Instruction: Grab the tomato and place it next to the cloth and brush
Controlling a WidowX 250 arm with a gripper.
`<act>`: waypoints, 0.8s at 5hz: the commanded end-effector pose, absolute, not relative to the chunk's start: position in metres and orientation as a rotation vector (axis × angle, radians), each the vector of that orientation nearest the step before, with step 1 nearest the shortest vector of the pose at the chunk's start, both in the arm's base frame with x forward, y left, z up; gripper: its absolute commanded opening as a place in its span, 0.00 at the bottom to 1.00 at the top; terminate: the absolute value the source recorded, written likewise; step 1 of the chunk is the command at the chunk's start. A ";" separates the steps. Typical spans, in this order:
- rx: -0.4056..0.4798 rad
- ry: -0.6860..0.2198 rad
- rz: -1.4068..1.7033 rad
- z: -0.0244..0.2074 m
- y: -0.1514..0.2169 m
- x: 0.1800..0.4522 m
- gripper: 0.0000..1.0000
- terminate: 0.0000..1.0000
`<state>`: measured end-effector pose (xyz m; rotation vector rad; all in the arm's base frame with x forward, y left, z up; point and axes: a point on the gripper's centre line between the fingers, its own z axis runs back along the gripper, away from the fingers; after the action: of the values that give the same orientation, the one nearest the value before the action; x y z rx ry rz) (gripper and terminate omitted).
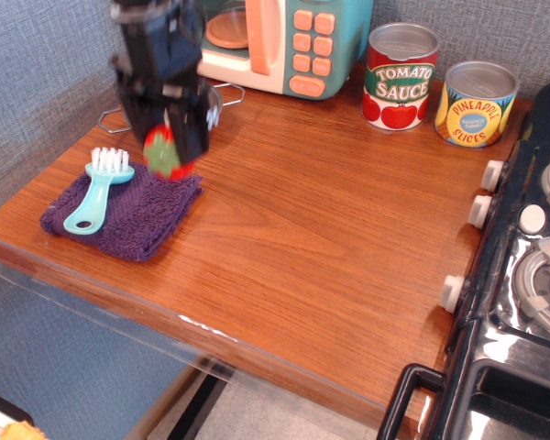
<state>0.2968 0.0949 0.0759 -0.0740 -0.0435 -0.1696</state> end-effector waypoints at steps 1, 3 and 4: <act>0.020 -0.116 -0.193 0.059 0.069 0.277 0.00 0.00; 0.041 -0.163 -0.217 0.049 0.053 0.266 0.00 0.00; 0.043 -0.159 -0.214 0.047 0.053 0.266 1.00 0.00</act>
<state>0.2619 0.0503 0.0360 0.0292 -0.1180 -0.2003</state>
